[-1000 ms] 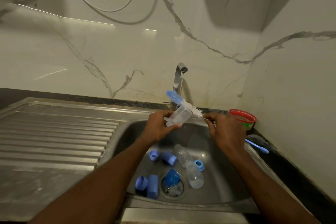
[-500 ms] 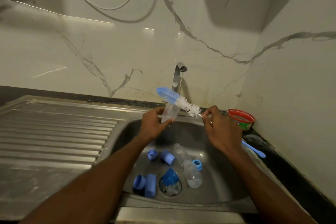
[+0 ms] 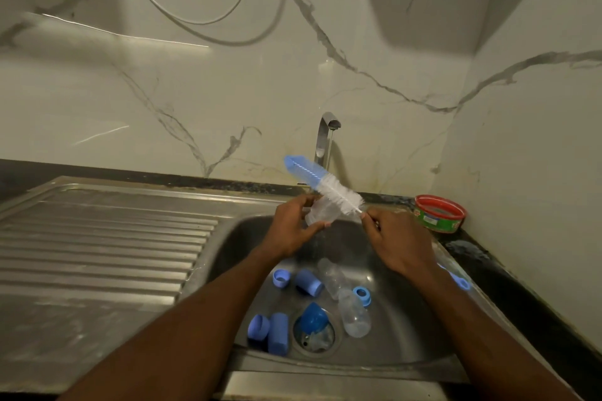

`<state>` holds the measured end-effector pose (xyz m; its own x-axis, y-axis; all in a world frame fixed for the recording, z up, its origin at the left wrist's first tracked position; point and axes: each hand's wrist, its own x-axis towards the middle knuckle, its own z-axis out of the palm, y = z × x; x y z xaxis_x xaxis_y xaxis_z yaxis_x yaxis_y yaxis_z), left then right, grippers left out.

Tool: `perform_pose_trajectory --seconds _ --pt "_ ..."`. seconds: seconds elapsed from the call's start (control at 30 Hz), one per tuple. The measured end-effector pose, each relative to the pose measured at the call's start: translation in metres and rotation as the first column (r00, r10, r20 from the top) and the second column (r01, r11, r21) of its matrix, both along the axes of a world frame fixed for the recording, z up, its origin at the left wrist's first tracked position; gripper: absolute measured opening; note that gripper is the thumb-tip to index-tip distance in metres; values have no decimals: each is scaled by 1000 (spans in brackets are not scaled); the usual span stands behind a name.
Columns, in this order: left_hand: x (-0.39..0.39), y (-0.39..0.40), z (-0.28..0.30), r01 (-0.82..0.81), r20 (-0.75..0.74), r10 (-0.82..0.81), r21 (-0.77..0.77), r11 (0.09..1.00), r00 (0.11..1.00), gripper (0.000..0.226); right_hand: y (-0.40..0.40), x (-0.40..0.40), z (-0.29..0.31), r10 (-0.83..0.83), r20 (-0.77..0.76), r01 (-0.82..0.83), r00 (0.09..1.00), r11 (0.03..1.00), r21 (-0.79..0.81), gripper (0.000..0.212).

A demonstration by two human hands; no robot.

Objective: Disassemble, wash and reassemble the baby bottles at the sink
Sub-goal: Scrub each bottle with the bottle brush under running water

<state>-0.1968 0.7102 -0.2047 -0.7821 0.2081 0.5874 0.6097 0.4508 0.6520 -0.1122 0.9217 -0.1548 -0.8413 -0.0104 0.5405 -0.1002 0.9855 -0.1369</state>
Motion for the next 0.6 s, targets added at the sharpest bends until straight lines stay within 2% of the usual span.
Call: perform_pose_trajectory --seconds 0.17,0.33,0.43,0.6 --pt "-7 -6 -7 -22 -10 23 30 999 1000 57 8 -1 -1 -32 115 33 993 999 -6 39" --pt "-10 -9 -9 4 -43 -5 -35 999 999 68 12 -1 0 -16 75 27 997 990 -141 44" --pt "-6 1 -5 77 -88 -82 -53 996 993 65 -5 2 1 42 132 -30 990 995 -90 43" --pt "-13 -11 -8 -53 -105 55 22 998 993 64 6 0 4 -14 105 16 994 1000 -17 45"
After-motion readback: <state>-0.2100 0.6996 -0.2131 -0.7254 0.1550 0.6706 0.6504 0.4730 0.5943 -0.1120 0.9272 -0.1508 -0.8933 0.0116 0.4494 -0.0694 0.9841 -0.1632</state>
